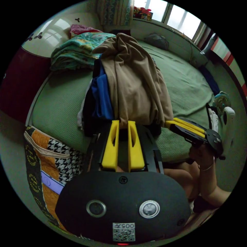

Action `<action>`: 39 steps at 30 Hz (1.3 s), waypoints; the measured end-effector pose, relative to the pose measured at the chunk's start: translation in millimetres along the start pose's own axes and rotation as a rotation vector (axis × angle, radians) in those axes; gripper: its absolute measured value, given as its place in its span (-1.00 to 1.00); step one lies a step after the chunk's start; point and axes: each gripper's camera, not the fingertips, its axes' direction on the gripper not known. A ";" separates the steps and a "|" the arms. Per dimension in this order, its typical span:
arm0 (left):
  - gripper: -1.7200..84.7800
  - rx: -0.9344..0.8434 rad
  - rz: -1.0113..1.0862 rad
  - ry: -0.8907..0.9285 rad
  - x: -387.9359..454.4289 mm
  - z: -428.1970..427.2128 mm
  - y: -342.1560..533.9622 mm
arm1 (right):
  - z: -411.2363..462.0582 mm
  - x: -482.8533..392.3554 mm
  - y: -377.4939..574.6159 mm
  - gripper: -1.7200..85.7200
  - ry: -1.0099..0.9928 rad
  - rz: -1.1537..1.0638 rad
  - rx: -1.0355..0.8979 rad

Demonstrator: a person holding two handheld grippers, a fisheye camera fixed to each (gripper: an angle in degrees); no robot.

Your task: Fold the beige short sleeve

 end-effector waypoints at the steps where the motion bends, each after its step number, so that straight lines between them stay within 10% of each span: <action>1: -0.86 0.002 0.025 -0.002 2.5 -2.8 2.4 | -2.5 0.2 1.5 -0.97 0.009 -0.015 0.020; 23: -0.97 0.061 -0.104 -0.174 38.2 -5.4 72.7 | -22.3 56.6 47.2 -0.89 0.013 0.011 -0.042; 39: -0.97 0.008 0.394 0.230 366.5 139.7 -26.8 | -126.7 248.7 138.4 -0.88 0.252 0.380 0.112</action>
